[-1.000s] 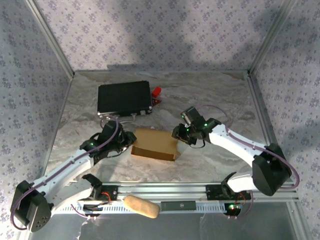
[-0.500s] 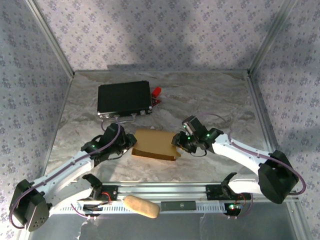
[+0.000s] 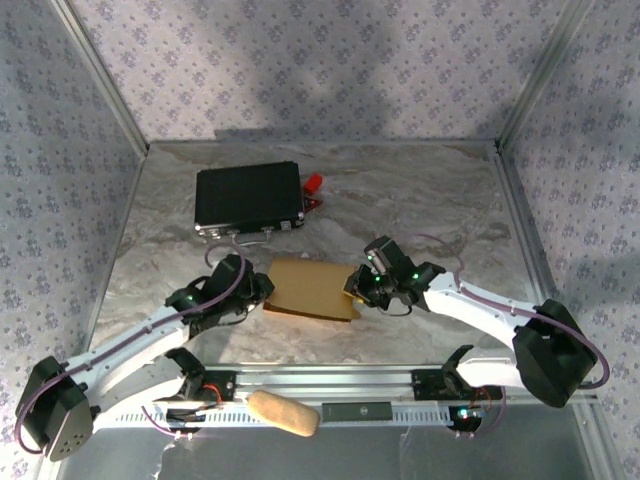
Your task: Fold the paper box
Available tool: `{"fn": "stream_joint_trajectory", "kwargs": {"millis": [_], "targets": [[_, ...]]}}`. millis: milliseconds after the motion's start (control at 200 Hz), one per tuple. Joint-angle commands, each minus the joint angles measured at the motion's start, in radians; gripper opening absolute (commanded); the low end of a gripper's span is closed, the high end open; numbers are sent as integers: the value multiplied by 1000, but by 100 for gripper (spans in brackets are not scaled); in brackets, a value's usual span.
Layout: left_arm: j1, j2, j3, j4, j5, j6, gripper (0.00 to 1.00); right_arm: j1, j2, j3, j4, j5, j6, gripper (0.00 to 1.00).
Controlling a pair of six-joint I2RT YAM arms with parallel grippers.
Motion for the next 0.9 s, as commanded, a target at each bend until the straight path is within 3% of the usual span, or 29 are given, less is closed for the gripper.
{"fn": "stream_joint_trajectory", "kwargs": {"millis": [0,195,645,900], "targets": [[-23,15,-27,-63,-9,-3,24,-5,10,4,28,-10,3,21],[-45,29,-32,-114,-33,22,28,-13,52,19,24,-11,-18,14],[-48,24,11,-271,-99,132,46,-22,85,52,-53,49,-86,14],[-47,67,2,-236,-103,149,46,-21,110,54,-67,65,-106,15]]}}
